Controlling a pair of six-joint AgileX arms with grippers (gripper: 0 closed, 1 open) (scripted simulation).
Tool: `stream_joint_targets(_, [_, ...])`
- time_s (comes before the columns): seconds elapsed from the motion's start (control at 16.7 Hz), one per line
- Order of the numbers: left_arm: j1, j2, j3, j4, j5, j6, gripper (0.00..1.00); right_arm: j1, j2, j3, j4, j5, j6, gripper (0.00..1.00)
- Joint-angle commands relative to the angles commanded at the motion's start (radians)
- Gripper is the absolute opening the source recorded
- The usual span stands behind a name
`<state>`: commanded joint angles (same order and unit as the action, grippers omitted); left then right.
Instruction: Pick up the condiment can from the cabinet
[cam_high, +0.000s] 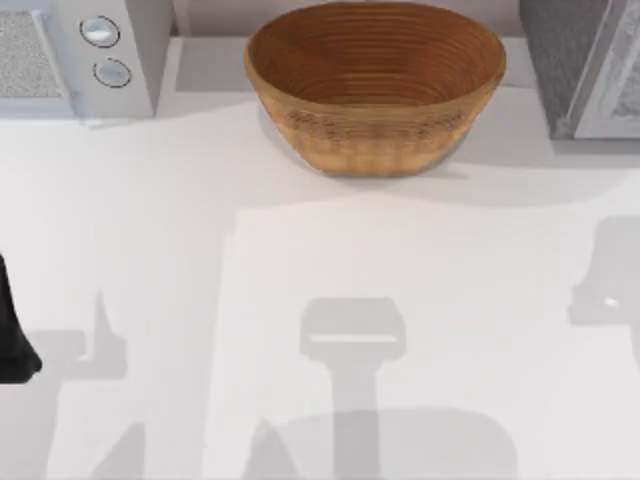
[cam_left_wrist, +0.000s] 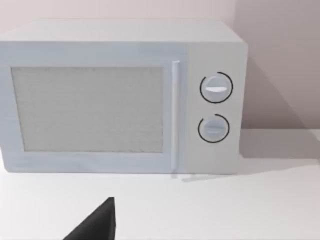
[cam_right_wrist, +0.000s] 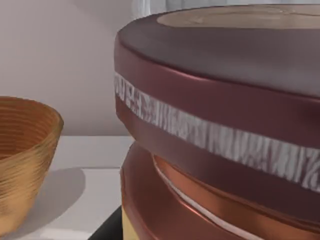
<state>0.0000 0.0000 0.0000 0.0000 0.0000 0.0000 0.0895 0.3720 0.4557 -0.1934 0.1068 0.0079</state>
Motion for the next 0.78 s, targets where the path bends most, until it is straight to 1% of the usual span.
stream_joint_targets(0.18, [0.000,0.000,0.000,0.000,0.000,0.000,1.00,-0.044,-0.184,-0.247,0.095,-0.053,-0.004,0.00])
stream_joint_targets(0.36, [0.000,0.000,0.000,0.000,0.000,0.000,1.00,-0.076,-0.318,-0.400,0.165,-0.091,-0.007,0.00])
stream_joint_targets(0.54, [0.000,0.000,0.000,0.000,0.000,0.000,1.00,-0.090,-0.372,-0.456,0.193,-0.107,-0.008,0.00])
stream_joint_targets(0.78, [0.000,0.000,0.000,0.000,0.000,0.000,1.00,-0.086,-0.367,-0.456,0.191,-0.106,-0.006,0.00])
